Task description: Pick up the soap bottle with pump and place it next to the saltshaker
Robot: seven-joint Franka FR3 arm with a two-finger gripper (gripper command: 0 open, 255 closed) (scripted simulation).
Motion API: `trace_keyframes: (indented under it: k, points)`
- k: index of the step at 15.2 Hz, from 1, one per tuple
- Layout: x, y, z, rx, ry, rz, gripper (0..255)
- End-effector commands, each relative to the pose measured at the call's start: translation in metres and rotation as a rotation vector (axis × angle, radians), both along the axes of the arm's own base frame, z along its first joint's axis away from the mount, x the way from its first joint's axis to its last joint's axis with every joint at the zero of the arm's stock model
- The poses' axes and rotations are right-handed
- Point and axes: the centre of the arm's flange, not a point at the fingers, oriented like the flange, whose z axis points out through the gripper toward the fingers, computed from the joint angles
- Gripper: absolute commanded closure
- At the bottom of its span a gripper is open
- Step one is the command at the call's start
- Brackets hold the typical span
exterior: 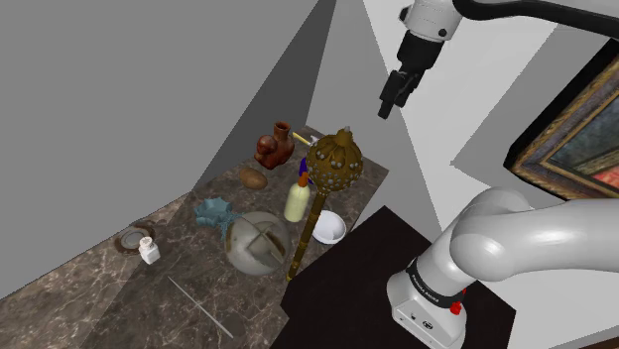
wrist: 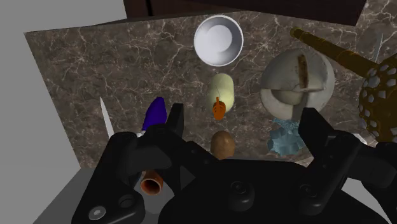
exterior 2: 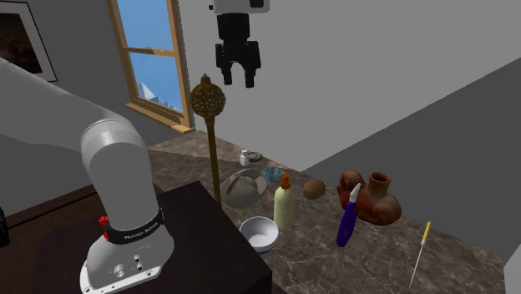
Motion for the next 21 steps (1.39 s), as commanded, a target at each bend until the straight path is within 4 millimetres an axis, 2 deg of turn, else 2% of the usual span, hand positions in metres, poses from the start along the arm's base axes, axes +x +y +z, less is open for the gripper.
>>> trace_keyframes:
  k: [1,21]
  points:
    - [0.0,0.0,0.0,0.0,0.0,0.0,0]
    - [0.118,-0.017,-0.234,0.063,-0.014,0.048,0]
